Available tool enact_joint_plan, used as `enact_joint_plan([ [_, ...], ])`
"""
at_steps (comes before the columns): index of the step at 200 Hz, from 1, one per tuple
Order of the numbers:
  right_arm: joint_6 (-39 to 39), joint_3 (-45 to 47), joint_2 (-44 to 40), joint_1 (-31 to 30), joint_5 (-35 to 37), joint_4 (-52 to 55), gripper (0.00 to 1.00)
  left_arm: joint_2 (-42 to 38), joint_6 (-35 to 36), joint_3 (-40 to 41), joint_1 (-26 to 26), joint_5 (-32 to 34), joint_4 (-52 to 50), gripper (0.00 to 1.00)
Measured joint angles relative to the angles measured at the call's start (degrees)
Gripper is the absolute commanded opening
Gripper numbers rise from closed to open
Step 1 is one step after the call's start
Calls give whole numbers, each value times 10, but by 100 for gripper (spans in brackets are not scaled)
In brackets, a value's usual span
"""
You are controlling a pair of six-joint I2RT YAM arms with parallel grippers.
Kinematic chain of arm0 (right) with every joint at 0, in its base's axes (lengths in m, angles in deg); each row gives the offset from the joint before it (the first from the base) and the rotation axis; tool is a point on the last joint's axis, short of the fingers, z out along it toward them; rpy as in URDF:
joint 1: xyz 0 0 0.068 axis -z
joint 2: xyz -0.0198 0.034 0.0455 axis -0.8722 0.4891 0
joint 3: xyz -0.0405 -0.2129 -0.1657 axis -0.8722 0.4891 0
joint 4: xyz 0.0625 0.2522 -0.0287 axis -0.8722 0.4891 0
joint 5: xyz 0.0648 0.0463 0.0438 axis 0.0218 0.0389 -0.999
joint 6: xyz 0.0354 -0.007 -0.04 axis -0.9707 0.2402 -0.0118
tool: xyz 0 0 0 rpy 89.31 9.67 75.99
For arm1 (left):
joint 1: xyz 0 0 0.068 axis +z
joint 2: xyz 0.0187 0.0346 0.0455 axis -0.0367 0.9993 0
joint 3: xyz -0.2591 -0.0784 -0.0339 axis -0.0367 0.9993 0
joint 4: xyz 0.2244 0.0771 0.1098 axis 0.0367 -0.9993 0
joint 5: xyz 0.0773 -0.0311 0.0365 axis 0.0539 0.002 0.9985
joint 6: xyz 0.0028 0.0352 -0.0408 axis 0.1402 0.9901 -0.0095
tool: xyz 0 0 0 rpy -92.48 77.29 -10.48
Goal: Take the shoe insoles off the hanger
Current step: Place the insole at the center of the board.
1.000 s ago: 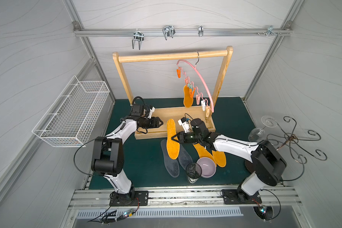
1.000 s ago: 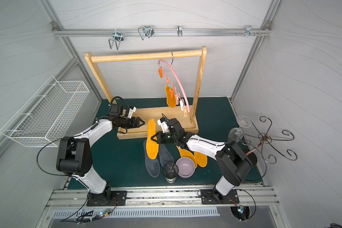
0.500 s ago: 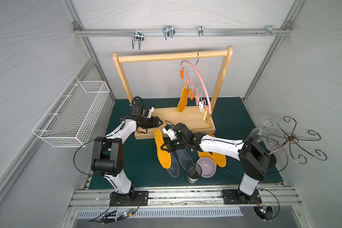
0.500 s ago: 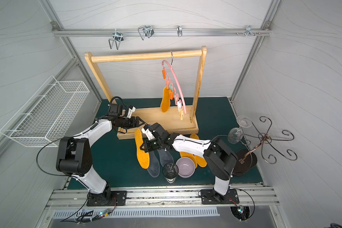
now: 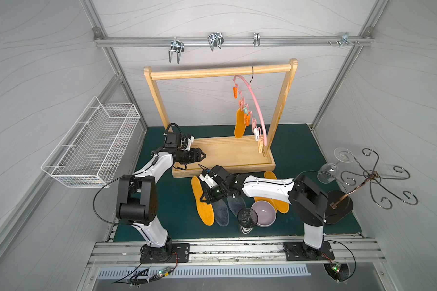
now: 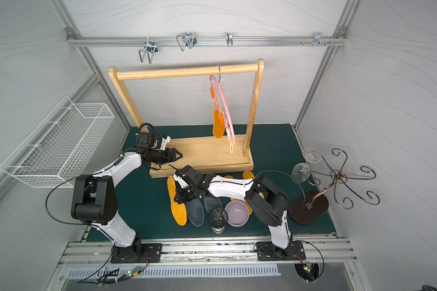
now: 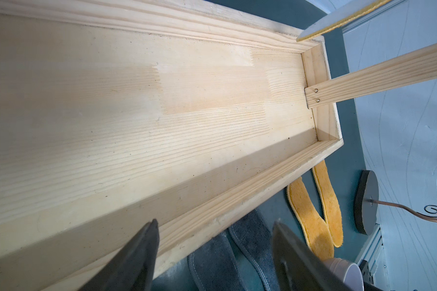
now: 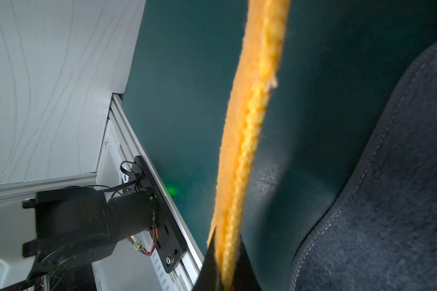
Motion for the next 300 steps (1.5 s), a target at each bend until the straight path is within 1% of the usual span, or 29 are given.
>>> enact_joint_plan([
  [35, -14, -21, 13, -7, 21, 17, 6, 0, -4, 0, 2, -3, 0, 75],
  [83, -47, -50, 67, -16, 33, 37, 8, 0, -10, 0, 5, -3, 1, 75],
  [90, -51, -53, 74, -18, 33, 39, 10, 0, -11, 0, 7, -3, 0, 75],
  [114, -65, -53, 89, -21, 32, 47, 19, 0, -13, 0, 9, -3, 1, 75],
  [128, -72, -54, 94, -22, 33, 55, 29, 0, -15, 0, 10, -3, 1, 75],
  [136, -74, -54, 94, -22, 34, 59, 32, 0, -16, 0, 11, -3, 1, 75],
  [182, -77, -54, 94, -22, 47, 64, 33, 0, -17, 0, 14, -3, 3, 75],
  [216, -75, -54, 93, -23, 53, 66, 38, 0, -19, 0, 15, -5, 5, 75],
  [240, -72, -54, 90, -28, 72, 73, 43, 0, -19, 0, 16, -7, 5, 75],
  [271, -64, -54, 80, -38, 106, 94, 44, 0, -20, 0, 17, -9, 5, 75],
  [300, -57, -54, 66, -39, 130, 98, 47, 0, -21, 2, 17, -11, 7, 75],
])
